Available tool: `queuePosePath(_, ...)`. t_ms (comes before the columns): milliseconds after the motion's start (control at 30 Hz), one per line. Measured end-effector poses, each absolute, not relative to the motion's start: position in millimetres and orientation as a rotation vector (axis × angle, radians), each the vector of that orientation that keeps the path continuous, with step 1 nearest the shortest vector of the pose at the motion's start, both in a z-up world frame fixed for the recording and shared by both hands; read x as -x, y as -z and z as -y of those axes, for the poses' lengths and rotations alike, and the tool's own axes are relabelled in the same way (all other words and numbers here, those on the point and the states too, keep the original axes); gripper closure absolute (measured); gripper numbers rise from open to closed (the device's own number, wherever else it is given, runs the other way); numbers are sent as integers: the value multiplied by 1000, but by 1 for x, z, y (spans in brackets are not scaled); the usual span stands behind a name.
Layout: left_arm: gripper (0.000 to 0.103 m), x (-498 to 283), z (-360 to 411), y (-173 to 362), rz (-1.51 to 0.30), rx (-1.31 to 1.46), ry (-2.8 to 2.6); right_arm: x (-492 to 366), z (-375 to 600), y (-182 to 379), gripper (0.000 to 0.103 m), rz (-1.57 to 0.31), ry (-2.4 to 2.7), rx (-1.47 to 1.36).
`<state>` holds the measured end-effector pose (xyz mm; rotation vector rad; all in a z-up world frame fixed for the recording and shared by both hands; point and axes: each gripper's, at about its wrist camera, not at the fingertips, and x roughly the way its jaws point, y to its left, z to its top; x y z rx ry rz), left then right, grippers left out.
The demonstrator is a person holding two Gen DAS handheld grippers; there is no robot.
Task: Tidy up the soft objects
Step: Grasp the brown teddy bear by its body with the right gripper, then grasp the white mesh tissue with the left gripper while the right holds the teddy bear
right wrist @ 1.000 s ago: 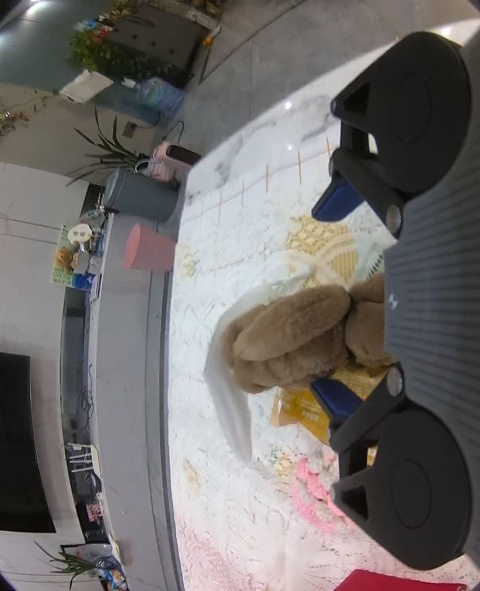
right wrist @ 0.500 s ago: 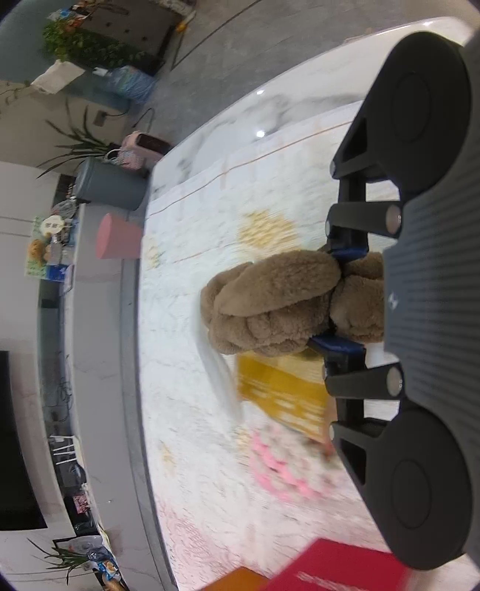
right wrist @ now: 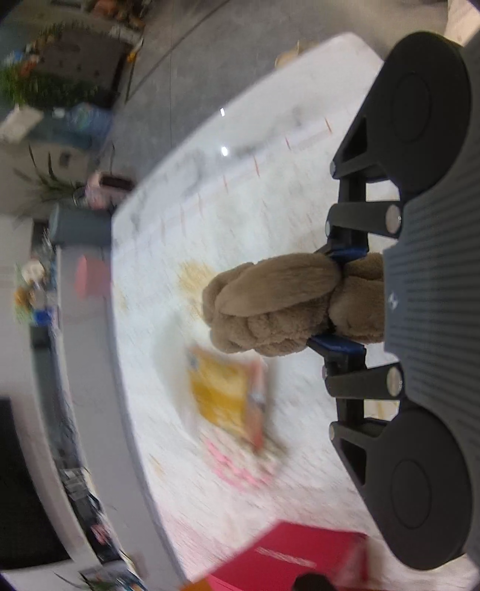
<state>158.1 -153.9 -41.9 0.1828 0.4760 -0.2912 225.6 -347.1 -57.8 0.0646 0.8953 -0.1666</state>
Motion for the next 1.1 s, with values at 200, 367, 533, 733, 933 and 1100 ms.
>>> queuePosePath(200,10,-199,218,56,-419,-302,348,-229,381,58,64,-882,224,-121)
queuePosePath(367,10,-256,253,66,-418,-281,439,-228,409,57,64,-849,218,-205)
queuePosePath(533,10,-312,272,82,-490,-302,387,-235,430,66,64,-856,251,-258)
queuePosePath(733,19,-348,267,100,-595,-357,377,-252,437,75,64,-863,288,-265)
queuePosePath(933,28,-377,242,128,-740,-265,350,-261,420,76,63,-891,302,-161)
queuePosePath(1100,76,-373,234,131,-744,-209,421,-261,420,78,63,-894,300,-150)
